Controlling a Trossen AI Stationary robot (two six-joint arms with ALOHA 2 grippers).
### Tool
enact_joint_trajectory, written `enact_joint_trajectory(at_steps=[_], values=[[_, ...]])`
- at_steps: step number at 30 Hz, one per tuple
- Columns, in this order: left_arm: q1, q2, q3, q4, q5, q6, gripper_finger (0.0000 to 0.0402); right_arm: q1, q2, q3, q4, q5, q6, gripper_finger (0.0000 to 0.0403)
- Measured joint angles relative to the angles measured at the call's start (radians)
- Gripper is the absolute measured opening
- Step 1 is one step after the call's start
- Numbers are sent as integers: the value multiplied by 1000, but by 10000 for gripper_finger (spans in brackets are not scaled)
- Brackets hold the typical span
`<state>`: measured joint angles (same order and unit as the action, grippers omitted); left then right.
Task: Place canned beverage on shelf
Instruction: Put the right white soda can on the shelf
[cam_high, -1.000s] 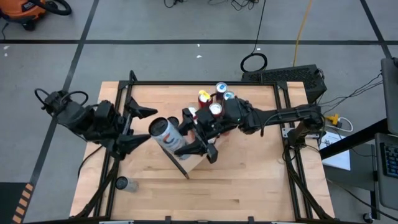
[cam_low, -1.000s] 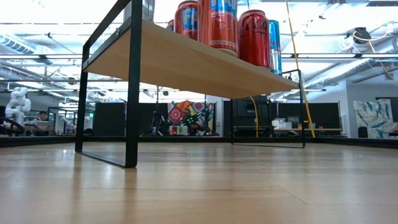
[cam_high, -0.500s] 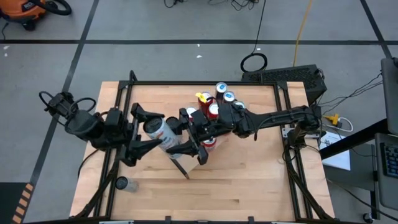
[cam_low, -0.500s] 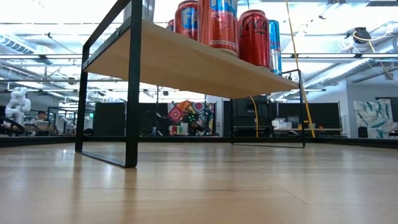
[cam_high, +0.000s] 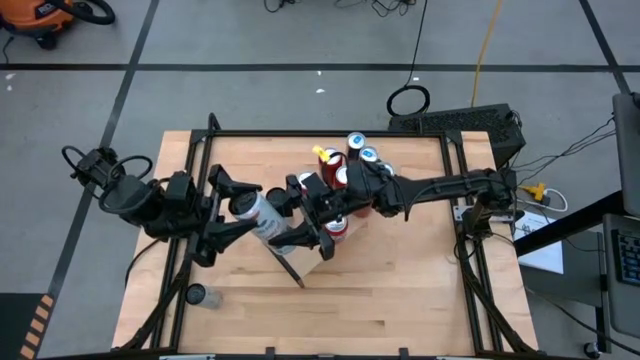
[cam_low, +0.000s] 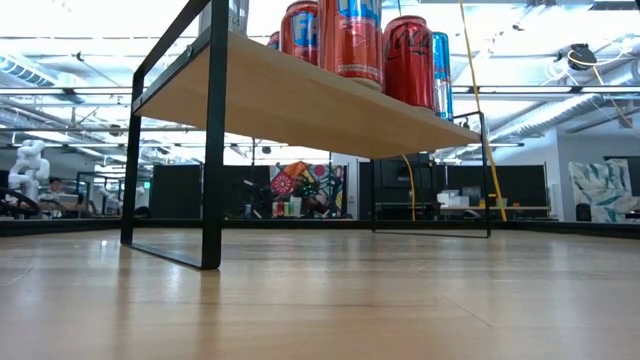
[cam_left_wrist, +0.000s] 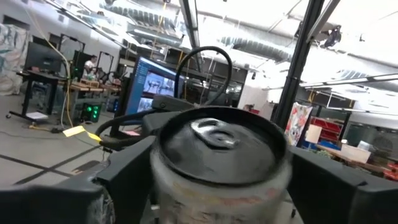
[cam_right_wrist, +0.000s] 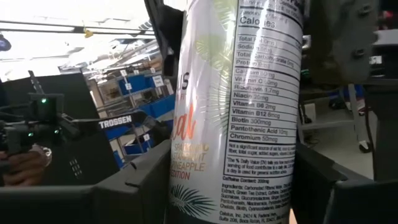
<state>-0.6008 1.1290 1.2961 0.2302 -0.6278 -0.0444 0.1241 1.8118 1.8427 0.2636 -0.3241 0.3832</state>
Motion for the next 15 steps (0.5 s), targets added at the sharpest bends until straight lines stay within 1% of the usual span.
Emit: enact_joint_trajectory(at_steps=[6, 9, 12, 15], values=[[0, 0, 0, -4, 6, 0, 320, -7, 0, 0, -7, -25, 26, 223], [-6, 0, 0, -4, 6, 6, 320, -12, 0, 0, -6, -75, 66, 223], [-15, -6, 0, -4, 12, 25, 320, -18, 0, 0, -1, -102, 99, 223], [-16, -18, 0, -4, 13, 24, 320, -18, 0, 0, 1, -99, 100, 223]])
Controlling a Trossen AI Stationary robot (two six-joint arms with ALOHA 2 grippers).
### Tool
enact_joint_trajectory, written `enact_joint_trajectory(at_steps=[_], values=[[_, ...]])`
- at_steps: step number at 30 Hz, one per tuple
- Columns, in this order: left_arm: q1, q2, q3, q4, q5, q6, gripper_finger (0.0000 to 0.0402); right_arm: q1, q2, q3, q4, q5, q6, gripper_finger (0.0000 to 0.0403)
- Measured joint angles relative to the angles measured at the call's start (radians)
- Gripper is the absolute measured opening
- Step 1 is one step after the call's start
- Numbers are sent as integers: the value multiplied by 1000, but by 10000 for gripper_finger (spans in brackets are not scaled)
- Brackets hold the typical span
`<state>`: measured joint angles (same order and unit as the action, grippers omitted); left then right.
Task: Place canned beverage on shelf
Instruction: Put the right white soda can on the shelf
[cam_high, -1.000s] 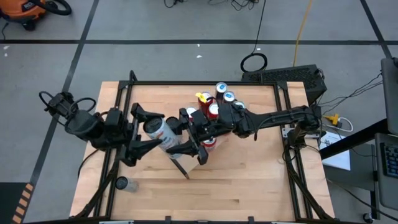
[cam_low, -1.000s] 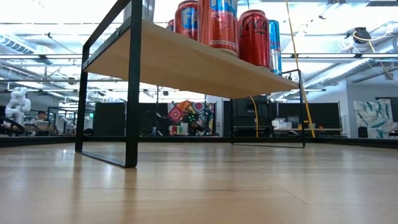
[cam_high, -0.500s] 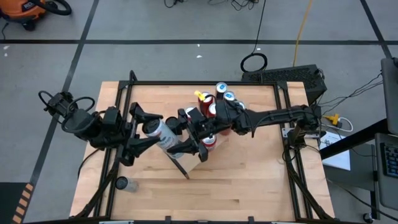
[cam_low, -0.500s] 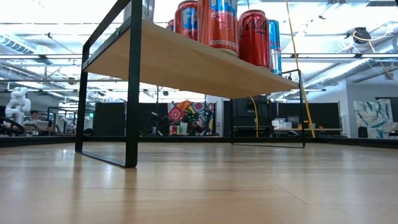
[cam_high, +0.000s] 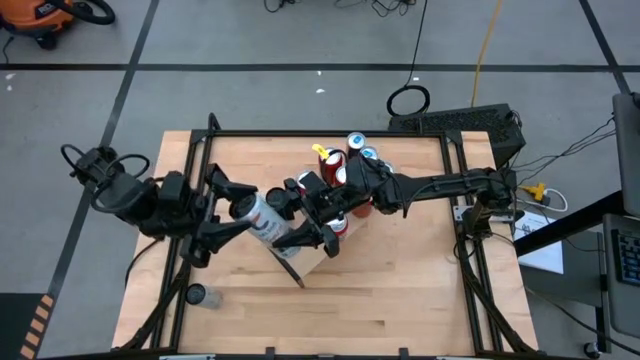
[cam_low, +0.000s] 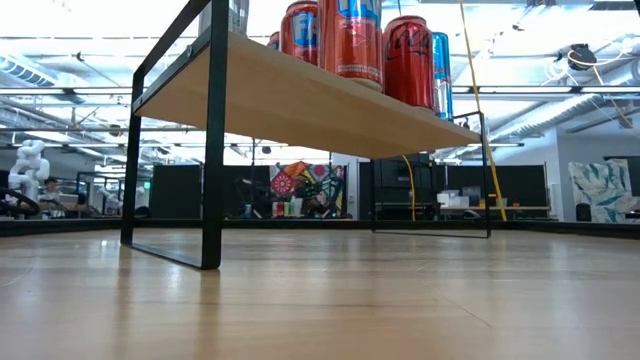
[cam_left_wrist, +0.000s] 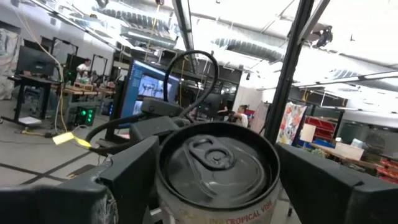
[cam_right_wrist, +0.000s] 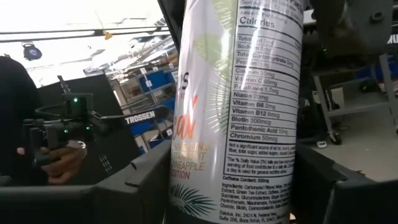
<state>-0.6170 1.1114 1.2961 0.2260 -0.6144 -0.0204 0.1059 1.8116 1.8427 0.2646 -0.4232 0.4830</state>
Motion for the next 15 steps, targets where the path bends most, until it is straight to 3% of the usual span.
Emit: enact_joint_trajectory(at_steps=[9, 15], values=[[-1, -26, 1, -49, 9, -12, 320, -1, 0, 0, 0, 2, -22, 223], [-2, -78, 1, -204, 16, -193, 320, -2, -1, 0, -13, 9, -26, 223]])
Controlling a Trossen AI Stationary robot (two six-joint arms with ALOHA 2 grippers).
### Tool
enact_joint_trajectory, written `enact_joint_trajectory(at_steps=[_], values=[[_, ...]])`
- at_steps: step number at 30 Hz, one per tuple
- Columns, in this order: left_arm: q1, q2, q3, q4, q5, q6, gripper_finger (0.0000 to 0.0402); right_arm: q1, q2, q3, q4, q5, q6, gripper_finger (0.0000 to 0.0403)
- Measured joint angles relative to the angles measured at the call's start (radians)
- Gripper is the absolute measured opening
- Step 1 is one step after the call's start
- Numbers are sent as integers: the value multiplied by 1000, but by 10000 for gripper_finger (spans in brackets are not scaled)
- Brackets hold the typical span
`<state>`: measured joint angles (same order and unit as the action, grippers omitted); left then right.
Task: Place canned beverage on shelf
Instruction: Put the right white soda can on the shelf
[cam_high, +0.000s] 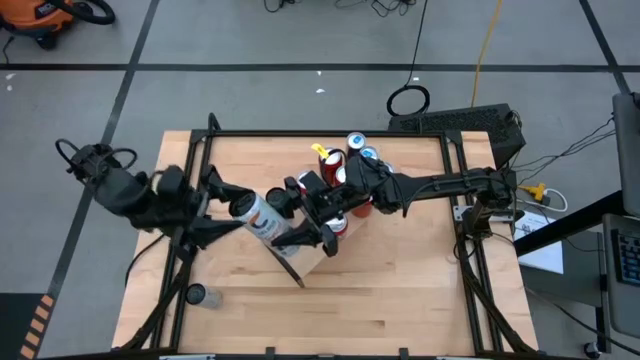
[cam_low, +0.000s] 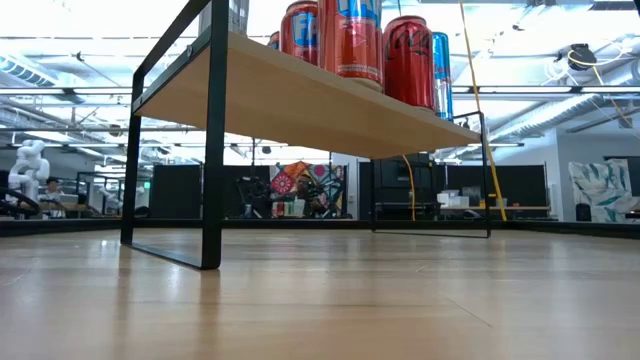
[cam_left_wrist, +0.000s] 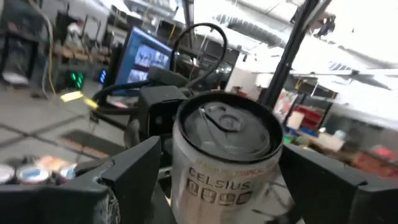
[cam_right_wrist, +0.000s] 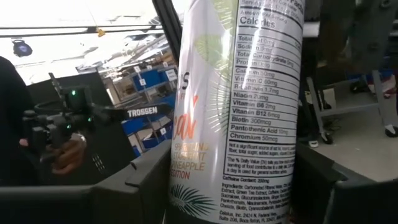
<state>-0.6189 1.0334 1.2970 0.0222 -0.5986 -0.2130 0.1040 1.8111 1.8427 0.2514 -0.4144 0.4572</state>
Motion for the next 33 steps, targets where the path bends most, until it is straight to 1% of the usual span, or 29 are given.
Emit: enact_joint_trajectory(at_steps=[4, 8, 14, 18, 22, 24, 27, 33], values=[[0, -70, 59, -182, 23, -112, 320, 0, 0, 0, -25, -1, -10, 223], [0, -86, 185, -418, 34, -187, 320, 0, 0, 0, -63, -3, -53, 223], [2, 1, 432, -808, 119, -306, 320, 1, 4, 0, -130, -3, -104, 223], [2, 83, 571, -998, 154, -384, 320, 1, 18, 0, -168, 3, -106, 223], [2, 142, 635, -1076, 165, -404, 320, 1, 33, -2, -189, 25, -113, 223], [3, 158, 642, -1107, 174, -436, 320, 1, 47, -2, -167, 28, -113, 223], [15, 184, 642, -1146, 180, -474, 323, 2, 54, -2, -180, 27, -105, 223], [17, 224, 642, -1181, 180, -489, 361, 3, 64, -2, -175, 26, -88, 223]])
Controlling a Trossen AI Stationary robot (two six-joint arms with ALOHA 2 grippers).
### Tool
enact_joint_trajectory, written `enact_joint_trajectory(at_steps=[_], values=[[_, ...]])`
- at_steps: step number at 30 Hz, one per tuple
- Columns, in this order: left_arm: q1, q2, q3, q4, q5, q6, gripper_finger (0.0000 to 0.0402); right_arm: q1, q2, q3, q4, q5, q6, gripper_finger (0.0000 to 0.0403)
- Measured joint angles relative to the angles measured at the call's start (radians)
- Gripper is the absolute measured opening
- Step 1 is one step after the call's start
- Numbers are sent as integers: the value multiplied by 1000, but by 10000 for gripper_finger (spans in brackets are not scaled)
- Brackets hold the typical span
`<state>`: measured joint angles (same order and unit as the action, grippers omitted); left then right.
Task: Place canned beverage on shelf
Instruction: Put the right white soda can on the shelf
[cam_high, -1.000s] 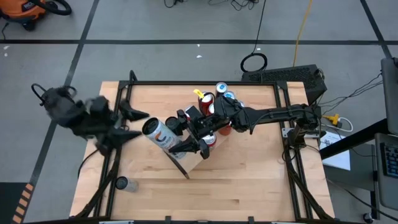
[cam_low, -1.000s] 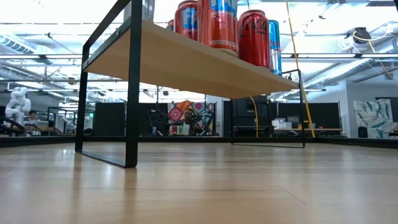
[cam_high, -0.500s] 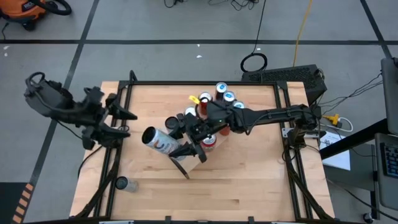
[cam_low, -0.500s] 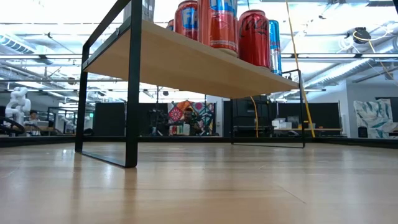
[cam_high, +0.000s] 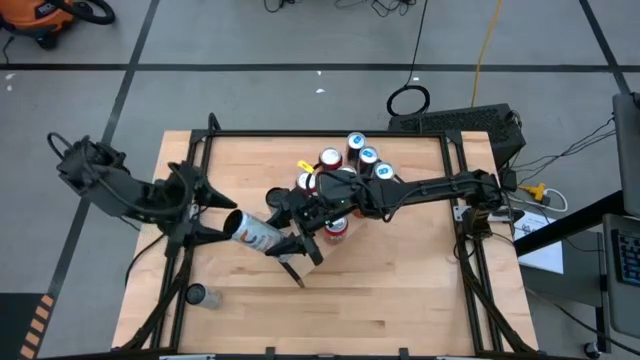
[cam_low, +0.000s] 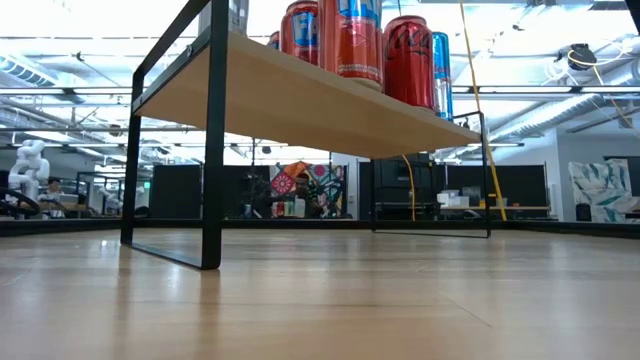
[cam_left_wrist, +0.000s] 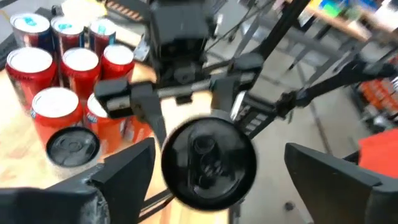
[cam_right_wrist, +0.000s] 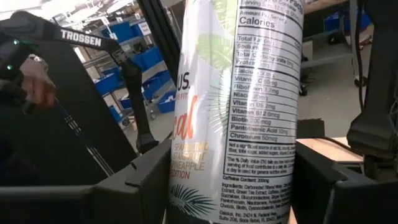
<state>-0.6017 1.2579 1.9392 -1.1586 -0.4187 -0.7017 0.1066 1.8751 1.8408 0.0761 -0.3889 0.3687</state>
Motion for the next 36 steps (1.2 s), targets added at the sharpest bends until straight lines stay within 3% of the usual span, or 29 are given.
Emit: enact_joint_trajectory(at_steps=[4, 13, 28, 36], values=[[0, 35, 0, -37, -3, 0, 380, 0, 0, 0, 3, 0, 3, 223], [22, 78, -1, -40, -13, -82, 379, 0, 0, 0, 2, 0, 11, 223], [31, 77, -1, -40, 30, -101, 254, 2, 0, 0, -7, -6, 13, 225], [31, 78, -2, -39, 29, -105, 247, 2, 0, 3, -32, 3, 25, 245]])
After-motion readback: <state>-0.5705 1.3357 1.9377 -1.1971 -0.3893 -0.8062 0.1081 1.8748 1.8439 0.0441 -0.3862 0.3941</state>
